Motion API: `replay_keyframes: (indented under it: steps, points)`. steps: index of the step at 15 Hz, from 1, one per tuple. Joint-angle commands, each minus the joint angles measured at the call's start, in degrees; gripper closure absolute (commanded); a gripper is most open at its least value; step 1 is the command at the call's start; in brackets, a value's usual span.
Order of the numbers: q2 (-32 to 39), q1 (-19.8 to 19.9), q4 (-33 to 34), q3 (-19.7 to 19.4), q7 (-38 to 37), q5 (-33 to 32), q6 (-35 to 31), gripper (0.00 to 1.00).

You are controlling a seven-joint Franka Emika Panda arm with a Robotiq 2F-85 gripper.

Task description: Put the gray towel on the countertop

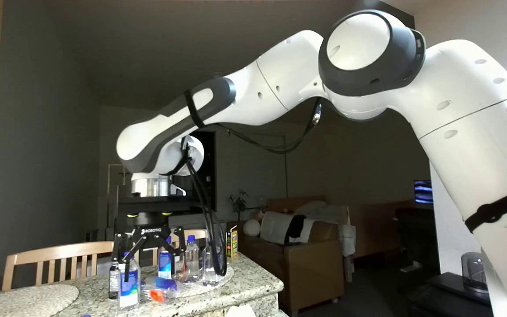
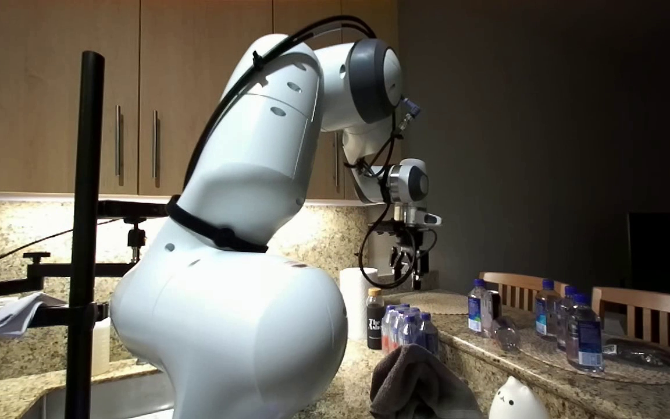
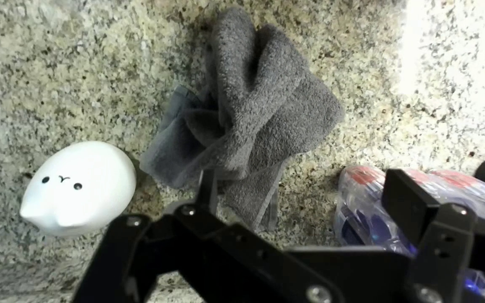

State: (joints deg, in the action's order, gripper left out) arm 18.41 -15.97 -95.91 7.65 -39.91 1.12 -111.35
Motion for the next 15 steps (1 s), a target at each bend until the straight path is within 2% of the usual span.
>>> replay_keyframes:
  steps: [1,2,15]
  points:
    - [-3.8,2.3,-4.9,-0.3,10.2,0.2,-0.7,0.00]
    - [-1.1,1.1,-1.1,-0.6,5.4,0.0,0.2,0.00]
    - [-0.7,0.8,-0.8,-0.8,5.9,0.0,0.2,0.00]
